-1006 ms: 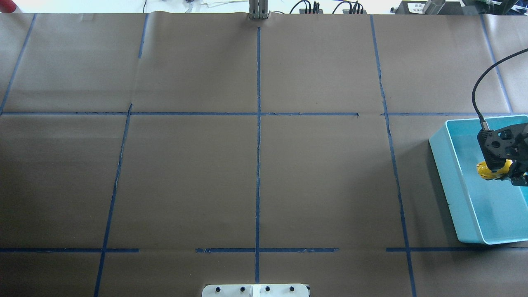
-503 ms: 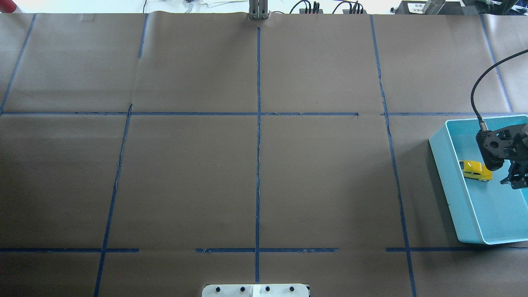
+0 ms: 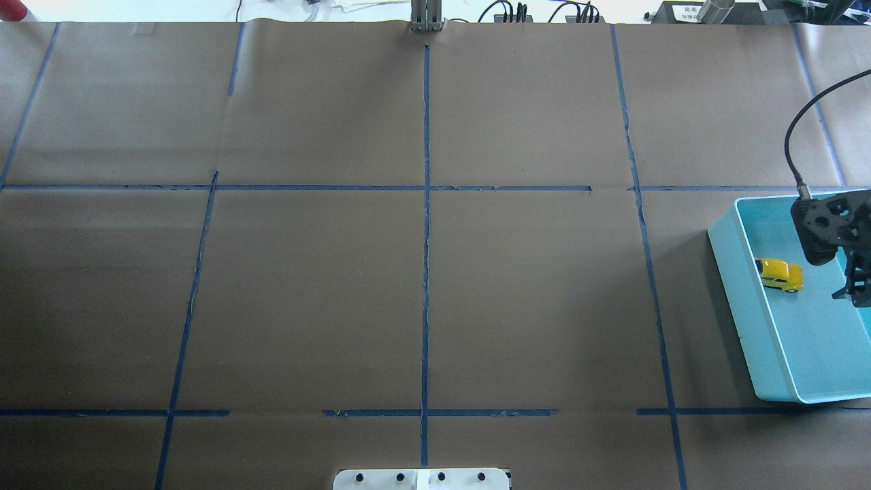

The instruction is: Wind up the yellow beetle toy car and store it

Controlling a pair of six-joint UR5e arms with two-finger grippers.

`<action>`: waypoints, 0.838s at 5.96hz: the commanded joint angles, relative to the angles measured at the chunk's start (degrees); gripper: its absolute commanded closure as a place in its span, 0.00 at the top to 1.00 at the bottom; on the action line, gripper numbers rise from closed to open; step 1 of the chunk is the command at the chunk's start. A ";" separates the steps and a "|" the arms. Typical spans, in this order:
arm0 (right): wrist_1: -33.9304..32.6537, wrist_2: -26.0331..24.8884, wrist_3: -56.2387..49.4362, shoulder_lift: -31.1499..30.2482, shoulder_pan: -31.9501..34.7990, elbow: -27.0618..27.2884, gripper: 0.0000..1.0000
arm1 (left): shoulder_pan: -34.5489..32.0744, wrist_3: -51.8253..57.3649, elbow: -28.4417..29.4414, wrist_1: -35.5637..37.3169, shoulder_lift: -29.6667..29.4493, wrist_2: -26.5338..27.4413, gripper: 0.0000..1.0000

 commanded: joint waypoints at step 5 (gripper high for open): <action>-0.29 13.90 22.59 3.54 31.85 -18.08 1.00 | -0.03 0.00 0.01 0.05 0.00 0.02 1.00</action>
